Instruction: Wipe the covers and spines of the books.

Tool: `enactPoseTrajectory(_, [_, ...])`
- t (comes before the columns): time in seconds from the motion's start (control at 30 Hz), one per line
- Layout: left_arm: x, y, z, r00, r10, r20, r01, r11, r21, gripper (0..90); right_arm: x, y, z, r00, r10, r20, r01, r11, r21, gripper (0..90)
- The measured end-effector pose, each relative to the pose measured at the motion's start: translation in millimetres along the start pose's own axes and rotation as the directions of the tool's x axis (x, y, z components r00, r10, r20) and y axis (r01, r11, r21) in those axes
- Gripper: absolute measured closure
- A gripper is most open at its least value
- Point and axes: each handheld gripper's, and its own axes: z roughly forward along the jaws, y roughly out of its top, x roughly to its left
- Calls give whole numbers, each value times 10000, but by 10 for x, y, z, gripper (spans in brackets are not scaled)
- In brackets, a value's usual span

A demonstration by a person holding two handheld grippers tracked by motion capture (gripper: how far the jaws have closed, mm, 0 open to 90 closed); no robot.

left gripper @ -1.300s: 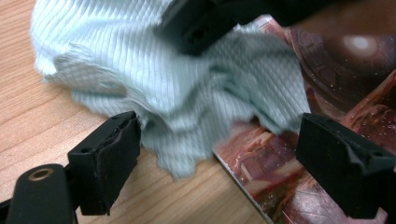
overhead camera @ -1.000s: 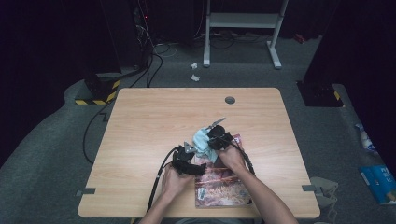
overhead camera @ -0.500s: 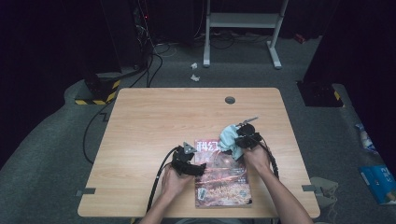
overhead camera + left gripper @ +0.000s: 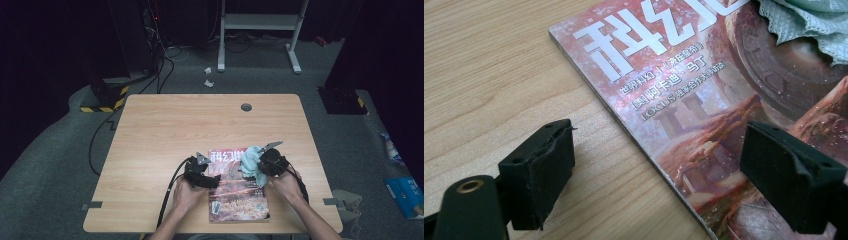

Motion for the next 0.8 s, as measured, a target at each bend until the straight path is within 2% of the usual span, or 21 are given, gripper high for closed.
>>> enactPoseTrajectory(0.13, [-3, 0, 2, 10000, -49, 39, 49, 10000, -3, 142, -42, 152, 87, 9995, 150, 265, -154, 9998, 143, 843])
enactPoseTrajectory(0.27, [-3, 0, 4, 10000, -48, 82, 48, 10000, -6, 142, -23, 407, 215, 9983, 205, 537, -231, 9985, 497, 843])
enactPoseTrajectory(0.33, [0, 1, 5, 9999, -30, 107, 30, 10000, -13, 142, 13, 542, 277, 9985, -13, 538, -17, 9984, 567, 843])
enactPoseTrajectory(0.4, [3, 1, 4, 9999, 4, 117, -4, 10000, 1, 142, 86, 672, 347, 9984, -239, 515, 202, 9973, 712, 843])
enactPoseTrajectory(0.5, [4, 1, 6, 9999, -7, 140, 7, 10000, -25, 142, 274, 852, 472, 9981, -552, 286, 527, 9953, 809, 843])
enactPoseTrajectory(0.53, [4, 2, 7, 9999, -14, 150, 14, 10000, -22, 142, 335, 890, 491, 9984, -527, 217, 507, 9953, 820, 843])
enactPoseTrajectory(0.63, [15, 2, 3, 9999, 64, 154, -63, 10000, -19, 143, 554, 1021, 568, 9947, -1020, -155, 1026, 9935, 497, 843])
enactPoseTrajectory(0.7, [28, -1, -10, 9997, -136, 208, 136, 9999, 1, 158, 686, 1077, 597, 9915, -1242, -396, 1257, 9913, 385, 843])
enactPoseTrajectory(0.8, [91, -20, -71, 9990, -429, 133, 427, 9989, 183, 183, 797, 1098, 605, 9869, -1534, -495, 1550, 9874, 313, 843])
